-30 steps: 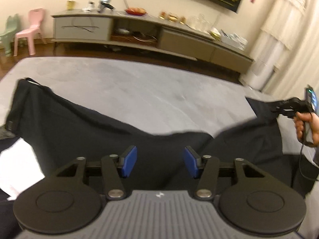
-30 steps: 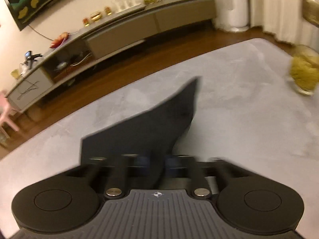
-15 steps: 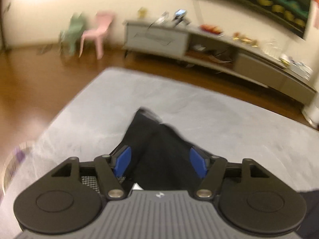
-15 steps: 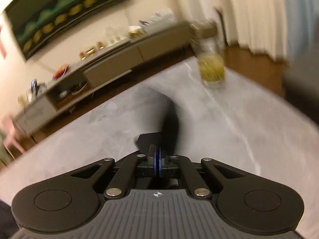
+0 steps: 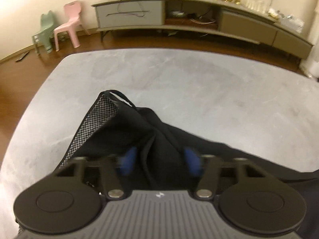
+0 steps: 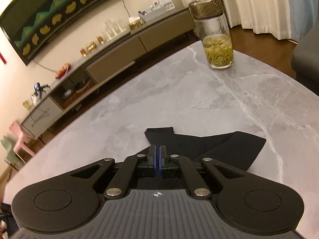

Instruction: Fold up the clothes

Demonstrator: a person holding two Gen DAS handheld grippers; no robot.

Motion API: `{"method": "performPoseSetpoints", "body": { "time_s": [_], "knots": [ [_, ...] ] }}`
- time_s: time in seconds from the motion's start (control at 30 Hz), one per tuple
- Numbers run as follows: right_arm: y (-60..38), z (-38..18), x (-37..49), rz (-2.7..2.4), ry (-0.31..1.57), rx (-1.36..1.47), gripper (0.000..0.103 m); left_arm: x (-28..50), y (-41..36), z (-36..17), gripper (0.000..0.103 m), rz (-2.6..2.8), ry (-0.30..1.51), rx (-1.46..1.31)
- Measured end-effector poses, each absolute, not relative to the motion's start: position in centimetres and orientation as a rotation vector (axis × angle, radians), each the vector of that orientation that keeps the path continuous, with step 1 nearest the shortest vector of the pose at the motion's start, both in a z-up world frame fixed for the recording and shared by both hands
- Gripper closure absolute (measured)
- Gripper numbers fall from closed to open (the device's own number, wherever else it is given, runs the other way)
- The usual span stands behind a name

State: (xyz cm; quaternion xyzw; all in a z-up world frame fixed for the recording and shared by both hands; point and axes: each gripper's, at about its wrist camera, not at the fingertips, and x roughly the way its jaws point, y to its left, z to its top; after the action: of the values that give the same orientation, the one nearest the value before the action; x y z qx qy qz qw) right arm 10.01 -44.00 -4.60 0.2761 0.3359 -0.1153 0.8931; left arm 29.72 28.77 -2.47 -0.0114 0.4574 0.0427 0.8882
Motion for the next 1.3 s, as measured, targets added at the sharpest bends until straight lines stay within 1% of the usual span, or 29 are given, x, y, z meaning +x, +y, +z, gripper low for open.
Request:
{"method": "performPoseSetpoints", "body": {
  "time_s": [0.03,0.07,0.2,0.27,0.3,0.33,0.37,0.4,0.43,0.6,0.77,0.83,0.97,1.0,1.07,1.1,1.13,1.2,1.23,1.3],
  "knots": [
    [-44.1,-4.8,10.4,-0.243,0.699,0.563,0.102,29.7,28.9,-2.4,0.096,0.088,0.943,-0.030],
    [-44.3,-4.7,10.7,-0.251,0.690,0.551,0.102,29.7,29.3,-2.3,0.098,0.106,0.926,-0.050],
    [-44.5,-3.0,10.5,-0.282,0.592,0.473,0.101,27.8,32.6,0.8,0.099,0.171,0.722,-0.269],
    [-44.2,-2.6,10.5,-0.292,0.584,0.426,0.099,26.6,33.8,2.6,0.099,0.169,0.646,-0.368],
    [-43.9,-2.8,10.7,-0.277,0.607,0.396,0.089,26.3,34.1,3.0,0.099,0.170,0.636,-0.393],
    [-43.5,-3.0,11.0,-0.262,0.629,0.366,0.058,26.0,34.2,3.3,0.099,0.170,0.629,-0.415],
    [-43.2,-3.5,11.3,-0.243,0.659,0.342,0.038,25.8,34.3,3.3,0.099,0.171,0.630,-0.423],
    [-42.8,-4.1,11.7,-0.227,0.688,0.325,0.011,25.8,34.2,3.3,0.099,0.172,0.634,-0.421],
    [-42.5,-4.6,12.0,-0.219,0.709,0.308,0.010,25.7,34.2,3.2,0.099,0.172,0.638,-0.416],
    [-41.9,-5.3,12.5,-0.205,0.748,0.303,0.010,26.1,34.7,3.3,0.099,0.168,0.620,-0.438],
    [-43.8,-6.0,12.2,-0.228,0.766,0.454,0.010,25.1,36.1,3.6,0.100,0.245,0.555,-0.508],
    [-43.9,-6.5,12.4,-0.239,0.779,0.438,0.009,24.9,37.0,3.1,0.101,0.269,0.549,-0.562],
    [-43.1,-8.2,13.8,-0.226,0.822,0.353,0.009,25.5,36.9,1.9,0.101,0.254,0.619,-0.573],
    [-42.7,-8.3,14.2,-0.217,0.820,0.307,0.014,25.6,36.8,1.7,0.101,0.248,0.629,-0.566],
    [-41.8,-8.3,15.2,-0.205,0.812,0.241,0.045,25.9,36.5,1.5,0.101,0.232,0.648,-0.553],
    [-41.3,-8.2,15.8,-0.188,0.808,0.224,0.074,25.9,36.3,1.5,0.101,0.230,0.649,-0.542],
    [-40.9,-8.0,16.3,-0.171,0.803,0.207,0.086,25.9,36.2,1.6,0.101,0.230,0.649,-0.529],
    [-39.9,-7.4,17.1,-0.154,0.757,0.137,0.089,25.7,36.0,2.0,0.101,0.232,0.641,-0.515],
    [-39.7,-6.2,17.0,-0.158,0.686,0.127,0.090,25.4,35.9,2.4,0.101,0.231,0.630,-0.517],
    [-39.6,-2.1,15.4,-0.140,0.477,0.154,0.090,24.8,35.9,3.6,0.101,0.211,0.593,-0.535]
  ]
}}
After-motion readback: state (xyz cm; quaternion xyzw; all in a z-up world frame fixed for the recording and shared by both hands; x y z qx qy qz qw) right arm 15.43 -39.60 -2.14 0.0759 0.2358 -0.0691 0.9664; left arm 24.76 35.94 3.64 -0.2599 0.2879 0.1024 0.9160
